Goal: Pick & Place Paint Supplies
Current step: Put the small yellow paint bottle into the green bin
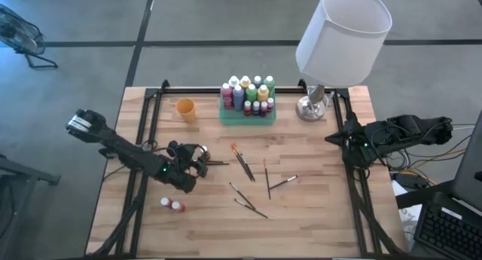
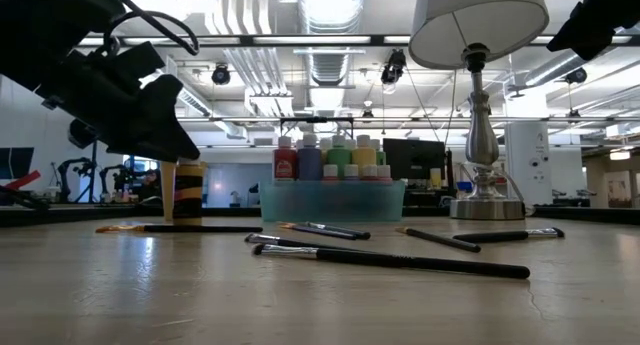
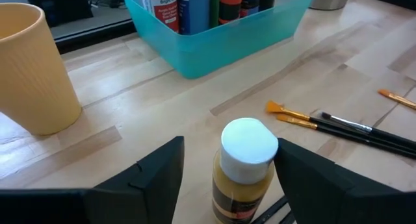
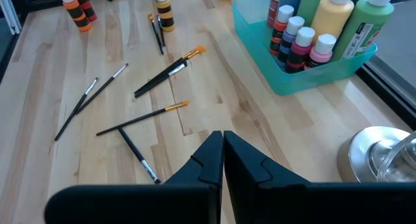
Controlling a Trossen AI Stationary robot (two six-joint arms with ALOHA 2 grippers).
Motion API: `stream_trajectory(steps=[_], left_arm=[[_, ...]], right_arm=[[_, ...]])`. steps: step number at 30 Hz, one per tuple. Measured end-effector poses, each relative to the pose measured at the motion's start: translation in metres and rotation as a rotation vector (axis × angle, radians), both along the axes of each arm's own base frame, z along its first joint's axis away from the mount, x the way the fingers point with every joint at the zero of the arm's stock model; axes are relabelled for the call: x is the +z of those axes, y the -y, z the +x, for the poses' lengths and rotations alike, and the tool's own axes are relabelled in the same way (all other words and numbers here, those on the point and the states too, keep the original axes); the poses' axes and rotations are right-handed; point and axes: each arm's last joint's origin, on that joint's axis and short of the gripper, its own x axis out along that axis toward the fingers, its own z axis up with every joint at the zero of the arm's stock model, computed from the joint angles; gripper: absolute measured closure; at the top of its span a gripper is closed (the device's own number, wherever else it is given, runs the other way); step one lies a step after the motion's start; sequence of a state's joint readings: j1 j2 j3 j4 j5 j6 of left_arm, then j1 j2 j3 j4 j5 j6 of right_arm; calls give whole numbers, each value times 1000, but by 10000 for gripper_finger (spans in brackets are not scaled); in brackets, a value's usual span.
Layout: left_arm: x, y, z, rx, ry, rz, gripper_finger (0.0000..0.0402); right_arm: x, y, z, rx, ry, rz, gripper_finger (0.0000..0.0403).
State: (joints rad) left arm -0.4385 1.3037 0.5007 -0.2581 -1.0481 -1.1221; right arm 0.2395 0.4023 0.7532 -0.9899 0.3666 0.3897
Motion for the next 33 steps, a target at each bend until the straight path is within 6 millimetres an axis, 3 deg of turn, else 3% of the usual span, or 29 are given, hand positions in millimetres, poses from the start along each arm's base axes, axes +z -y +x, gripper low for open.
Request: stream_trajectory(steps=[14, 27, 33], left_arm=[[0, -4, 2, 7, -9, -6, 191], [1, -7, 6, -11, -33, 16, 281], [2, -10, 8, 7, -19, 17, 275]], right_arm=[[0, 0, 0, 0, 0, 0, 394], [0, 0, 0, 0, 0, 0, 394], [0, 0, 0, 0, 0, 0, 394]])
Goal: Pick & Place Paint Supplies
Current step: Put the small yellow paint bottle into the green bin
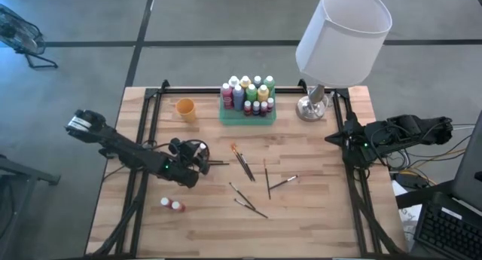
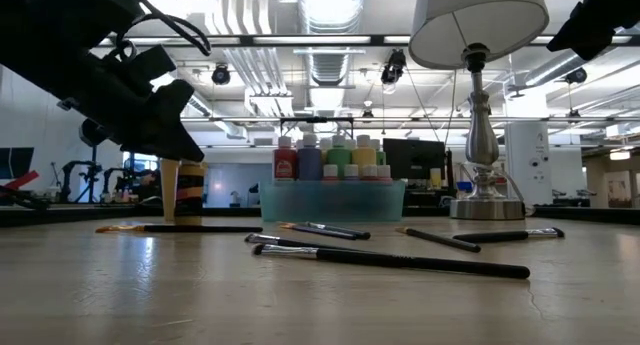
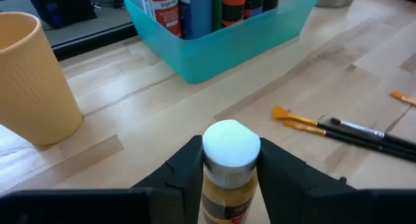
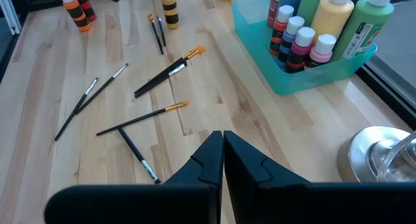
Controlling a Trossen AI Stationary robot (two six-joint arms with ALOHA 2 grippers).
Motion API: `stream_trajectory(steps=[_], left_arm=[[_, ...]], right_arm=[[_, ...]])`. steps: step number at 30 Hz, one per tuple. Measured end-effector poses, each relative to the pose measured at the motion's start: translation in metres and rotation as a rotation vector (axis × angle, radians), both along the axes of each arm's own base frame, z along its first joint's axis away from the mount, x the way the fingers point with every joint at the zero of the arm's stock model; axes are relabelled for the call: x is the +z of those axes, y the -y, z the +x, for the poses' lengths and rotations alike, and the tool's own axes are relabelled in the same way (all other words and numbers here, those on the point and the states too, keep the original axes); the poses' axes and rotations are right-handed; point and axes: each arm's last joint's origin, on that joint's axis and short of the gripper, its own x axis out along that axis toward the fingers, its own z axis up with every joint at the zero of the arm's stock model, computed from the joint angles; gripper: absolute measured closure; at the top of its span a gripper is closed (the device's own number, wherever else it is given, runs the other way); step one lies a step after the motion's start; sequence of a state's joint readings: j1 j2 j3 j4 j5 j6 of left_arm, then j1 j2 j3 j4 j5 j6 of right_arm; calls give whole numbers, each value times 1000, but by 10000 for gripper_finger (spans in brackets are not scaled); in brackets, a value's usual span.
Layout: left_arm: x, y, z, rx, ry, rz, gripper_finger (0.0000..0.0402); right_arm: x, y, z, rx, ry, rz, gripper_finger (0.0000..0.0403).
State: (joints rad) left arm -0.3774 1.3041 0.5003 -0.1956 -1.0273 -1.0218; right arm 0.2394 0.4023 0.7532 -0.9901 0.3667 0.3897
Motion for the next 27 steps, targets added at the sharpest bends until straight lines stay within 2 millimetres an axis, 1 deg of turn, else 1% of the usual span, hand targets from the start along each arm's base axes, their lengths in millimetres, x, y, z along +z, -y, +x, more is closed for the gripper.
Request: stream_trajectory(steps=[3, 7, 11, 15, 18, 21, 24, 27], left_arm=[[4, -2, 3, 11, 0, 19, 275], [16, -7, 14, 16, -9, 51, 280], [35, -14, 28, 33, -2, 77, 276], [57, -25, 41, 59, 13, 106, 276], [72, -36, 51, 71, 31, 129, 277], [85, -52, 62, 25, 75, 119, 277], [93, -70, 72, -21, 125, 118, 277], [96, -88, 80, -22, 138, 136, 277]], right_arm=[[0, 0, 0, 0, 0, 0, 394], [0, 0, 0, 0, 0, 0, 394], [0, 0, 0, 0, 0, 0, 394], [0, 0, 0, 0, 0, 0, 394], [0, 0, 0, 0, 0, 0, 394], [0, 0, 0, 0, 0, 0, 394], [0, 0, 0, 0, 0, 0, 394], [0, 0, 0, 1, 0, 0, 394]])
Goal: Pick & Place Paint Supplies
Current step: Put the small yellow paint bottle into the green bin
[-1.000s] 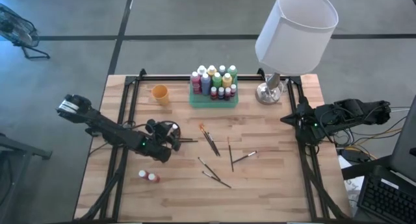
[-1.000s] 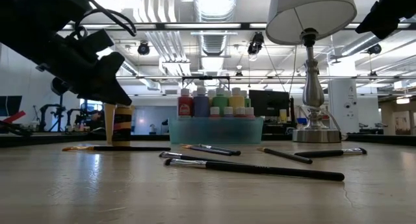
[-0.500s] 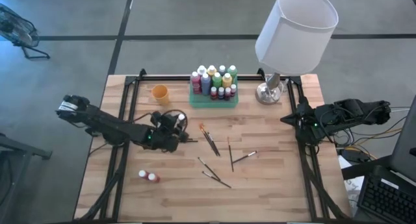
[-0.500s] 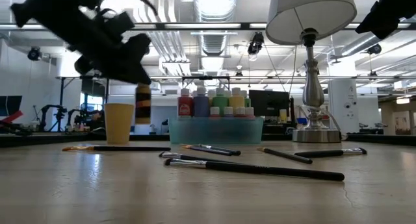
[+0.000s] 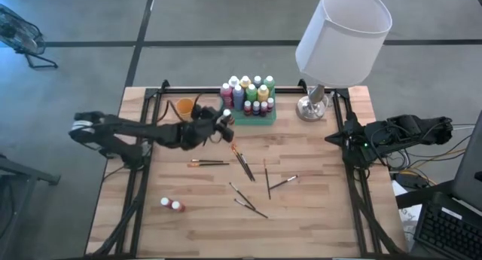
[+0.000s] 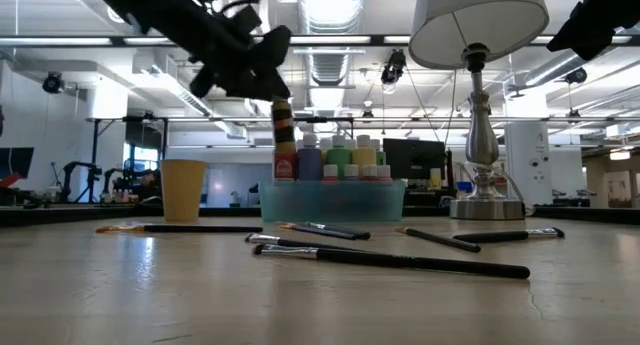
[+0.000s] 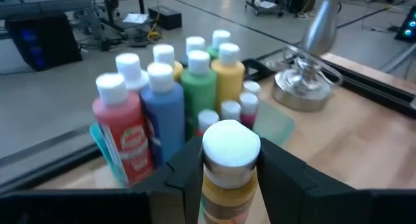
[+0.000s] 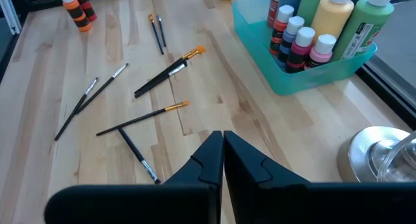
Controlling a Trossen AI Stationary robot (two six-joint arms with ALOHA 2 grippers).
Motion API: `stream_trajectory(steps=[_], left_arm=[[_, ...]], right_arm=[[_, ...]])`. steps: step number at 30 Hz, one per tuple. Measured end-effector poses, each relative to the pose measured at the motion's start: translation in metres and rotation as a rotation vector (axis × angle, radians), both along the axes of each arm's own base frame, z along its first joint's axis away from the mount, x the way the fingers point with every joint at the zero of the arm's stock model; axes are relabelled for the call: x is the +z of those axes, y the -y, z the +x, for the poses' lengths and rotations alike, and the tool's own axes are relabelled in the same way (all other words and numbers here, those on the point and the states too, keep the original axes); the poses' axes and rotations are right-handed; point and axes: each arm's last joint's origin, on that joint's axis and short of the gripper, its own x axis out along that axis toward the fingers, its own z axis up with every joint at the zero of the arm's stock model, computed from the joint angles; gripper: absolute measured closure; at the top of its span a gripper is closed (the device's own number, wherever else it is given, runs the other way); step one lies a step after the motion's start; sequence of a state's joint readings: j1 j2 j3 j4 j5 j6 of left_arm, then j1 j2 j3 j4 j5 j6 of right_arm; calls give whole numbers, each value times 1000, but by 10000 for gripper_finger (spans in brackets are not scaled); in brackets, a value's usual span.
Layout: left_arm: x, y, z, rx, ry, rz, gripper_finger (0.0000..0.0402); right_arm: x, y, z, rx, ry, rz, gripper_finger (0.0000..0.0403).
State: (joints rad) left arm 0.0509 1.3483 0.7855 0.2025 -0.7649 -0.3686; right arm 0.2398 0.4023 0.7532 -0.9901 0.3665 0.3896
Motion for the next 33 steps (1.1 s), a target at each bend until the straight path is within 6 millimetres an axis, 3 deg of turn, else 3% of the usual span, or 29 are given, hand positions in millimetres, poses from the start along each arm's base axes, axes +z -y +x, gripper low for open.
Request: stream_trajectory(steps=[10, 16, 33], left_arm=[[0, -47, 33, 21, -76, 39, 277], [-14, -69, 48, 74, -129, 30, 277], [-58, -94, 66, 133, -177, -13, 277]], right_arm=[[0, 0, 0, 0, 0, 0, 394], [0, 0, 0, 0, 0, 0, 394], [0, 0, 0, 0, 0, 0, 394]])
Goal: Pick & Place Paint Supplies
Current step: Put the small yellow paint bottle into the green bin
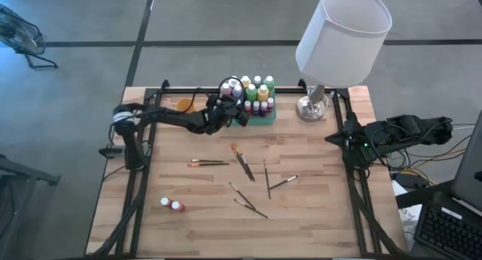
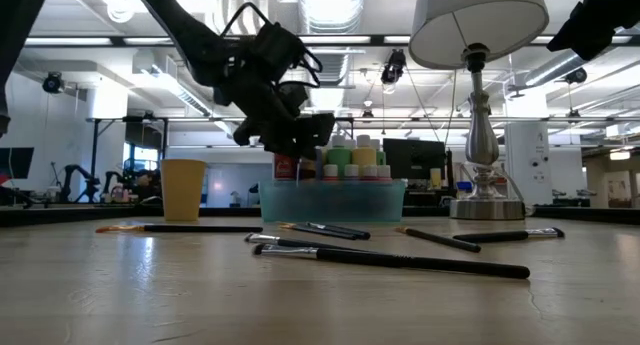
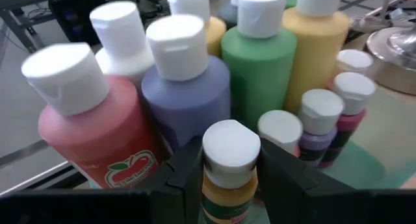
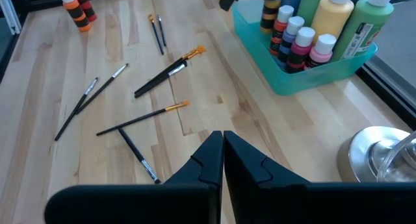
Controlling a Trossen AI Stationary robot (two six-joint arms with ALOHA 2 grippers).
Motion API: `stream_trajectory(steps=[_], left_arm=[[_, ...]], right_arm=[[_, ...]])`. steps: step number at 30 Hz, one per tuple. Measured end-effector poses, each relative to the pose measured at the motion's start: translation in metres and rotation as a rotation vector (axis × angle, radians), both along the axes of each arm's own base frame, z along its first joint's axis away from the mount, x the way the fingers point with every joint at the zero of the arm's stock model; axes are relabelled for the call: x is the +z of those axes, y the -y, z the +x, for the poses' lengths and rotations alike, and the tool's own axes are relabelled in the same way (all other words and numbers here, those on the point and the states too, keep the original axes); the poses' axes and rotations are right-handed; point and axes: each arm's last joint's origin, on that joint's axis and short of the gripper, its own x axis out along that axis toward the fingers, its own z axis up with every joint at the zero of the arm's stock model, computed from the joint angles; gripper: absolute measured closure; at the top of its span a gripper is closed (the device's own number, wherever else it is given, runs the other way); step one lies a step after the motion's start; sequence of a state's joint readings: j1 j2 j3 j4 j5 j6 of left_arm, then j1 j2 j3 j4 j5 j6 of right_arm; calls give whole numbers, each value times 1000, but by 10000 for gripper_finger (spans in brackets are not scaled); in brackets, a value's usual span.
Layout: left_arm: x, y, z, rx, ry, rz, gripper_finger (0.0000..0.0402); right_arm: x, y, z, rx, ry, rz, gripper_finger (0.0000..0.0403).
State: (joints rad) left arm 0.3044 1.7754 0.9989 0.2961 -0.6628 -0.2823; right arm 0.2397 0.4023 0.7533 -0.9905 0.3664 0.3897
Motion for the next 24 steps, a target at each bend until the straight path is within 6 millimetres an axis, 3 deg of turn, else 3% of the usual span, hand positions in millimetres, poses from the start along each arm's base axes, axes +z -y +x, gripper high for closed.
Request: stream_trajectory(steps=[8, 24], left_arm=[[-10, -10, 3, -9, 32, -20, 277], [-11, -13, 3, -38, 76, -52, 277]], right_arm=[[0, 0, 0, 0, 0, 0, 394], [0, 0, 0, 0, 1, 0, 394]])
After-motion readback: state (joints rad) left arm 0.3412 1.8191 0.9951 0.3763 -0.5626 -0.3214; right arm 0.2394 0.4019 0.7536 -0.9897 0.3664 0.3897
